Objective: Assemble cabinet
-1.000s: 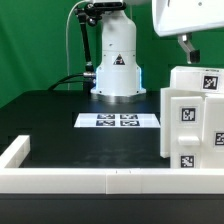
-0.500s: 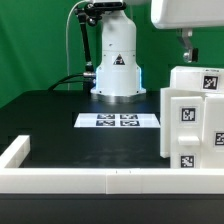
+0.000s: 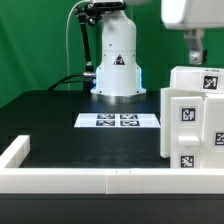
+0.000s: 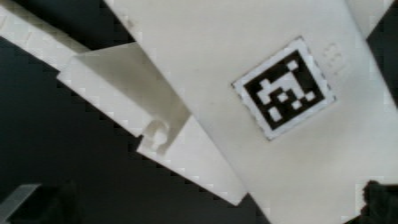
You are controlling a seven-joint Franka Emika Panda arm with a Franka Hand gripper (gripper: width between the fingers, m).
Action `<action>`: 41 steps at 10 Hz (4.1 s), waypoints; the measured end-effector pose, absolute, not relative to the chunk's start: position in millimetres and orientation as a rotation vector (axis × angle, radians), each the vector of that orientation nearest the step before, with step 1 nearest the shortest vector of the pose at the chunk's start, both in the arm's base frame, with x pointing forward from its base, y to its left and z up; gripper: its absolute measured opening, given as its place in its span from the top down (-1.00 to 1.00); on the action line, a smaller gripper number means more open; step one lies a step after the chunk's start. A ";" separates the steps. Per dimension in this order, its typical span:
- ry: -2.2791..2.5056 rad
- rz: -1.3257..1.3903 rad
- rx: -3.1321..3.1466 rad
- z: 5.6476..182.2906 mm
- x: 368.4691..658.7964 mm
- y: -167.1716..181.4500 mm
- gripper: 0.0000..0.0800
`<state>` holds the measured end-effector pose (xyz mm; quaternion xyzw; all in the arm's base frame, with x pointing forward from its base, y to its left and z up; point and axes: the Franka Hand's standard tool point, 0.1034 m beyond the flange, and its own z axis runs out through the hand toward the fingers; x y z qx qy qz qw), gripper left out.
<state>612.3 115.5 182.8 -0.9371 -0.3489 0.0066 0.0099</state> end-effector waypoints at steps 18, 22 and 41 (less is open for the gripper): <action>-1.421 0.024 -2.795 155.2 582.3 121.7 -0.72; -1.344 0.025 -2.834 155.2 582.9 118.3 -0.39; 0.906 0.018 -3.024 156.1 586.3 99.6 -0.42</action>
Offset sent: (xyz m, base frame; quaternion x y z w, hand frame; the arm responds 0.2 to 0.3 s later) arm 0.0000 0.0000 0.0000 0.0000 0.0000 0.0000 1.0000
